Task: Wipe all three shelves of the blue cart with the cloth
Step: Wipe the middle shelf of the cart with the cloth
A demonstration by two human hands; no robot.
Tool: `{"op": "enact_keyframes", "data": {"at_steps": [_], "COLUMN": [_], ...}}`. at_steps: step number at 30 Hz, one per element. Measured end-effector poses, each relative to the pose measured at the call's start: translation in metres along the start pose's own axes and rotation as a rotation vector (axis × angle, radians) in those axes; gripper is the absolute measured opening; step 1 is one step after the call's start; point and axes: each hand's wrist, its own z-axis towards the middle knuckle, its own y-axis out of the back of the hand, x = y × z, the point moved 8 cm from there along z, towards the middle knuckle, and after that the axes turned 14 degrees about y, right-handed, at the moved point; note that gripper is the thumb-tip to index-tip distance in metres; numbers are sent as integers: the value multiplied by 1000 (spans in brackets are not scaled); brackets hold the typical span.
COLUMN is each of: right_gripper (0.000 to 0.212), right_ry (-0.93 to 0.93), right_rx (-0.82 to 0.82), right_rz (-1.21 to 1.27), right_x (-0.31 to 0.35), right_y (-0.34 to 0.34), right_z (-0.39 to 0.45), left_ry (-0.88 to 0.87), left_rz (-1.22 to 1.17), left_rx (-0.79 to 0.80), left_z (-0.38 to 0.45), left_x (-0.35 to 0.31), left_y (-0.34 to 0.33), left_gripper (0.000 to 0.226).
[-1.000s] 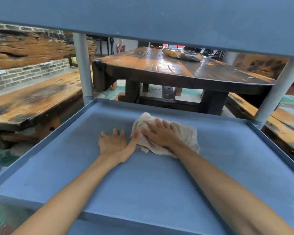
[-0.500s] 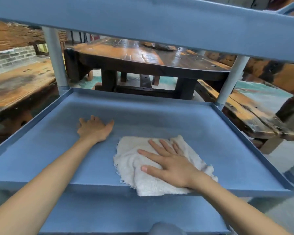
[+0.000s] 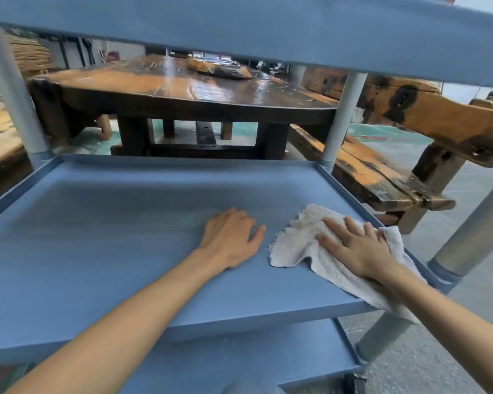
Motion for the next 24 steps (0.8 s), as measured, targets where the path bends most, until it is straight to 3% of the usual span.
{"op": "enact_keyframes", "data": {"at_steps": [7, 11, 16, 19, 24], "right_gripper": [72, 71, 81, 98, 74], "right_ry": [35, 38, 37, -1, 15], "right_rx": [8, -73, -228, -229, -225], "right_rz": [18, 107, -59, 4, -26], "right_x": [-3, 7, 36, 48, 41], "right_y": [10, 23, 48, 53, 43], "right_z": [114, 170, 201, 216, 236], "left_ry": [-6, 13, 37, 45, 44], "left_rz": [61, 50, 39, 27, -55], "left_rx": [-25, 2, 23, 8, 37], "left_z": [17, 26, 21, 23, 30], "left_x": [-4, -1, -1, 0, 4], "left_y": [-11, -8, -18, -16, -10], "left_gripper": [50, 53, 51, 62, 64]}}
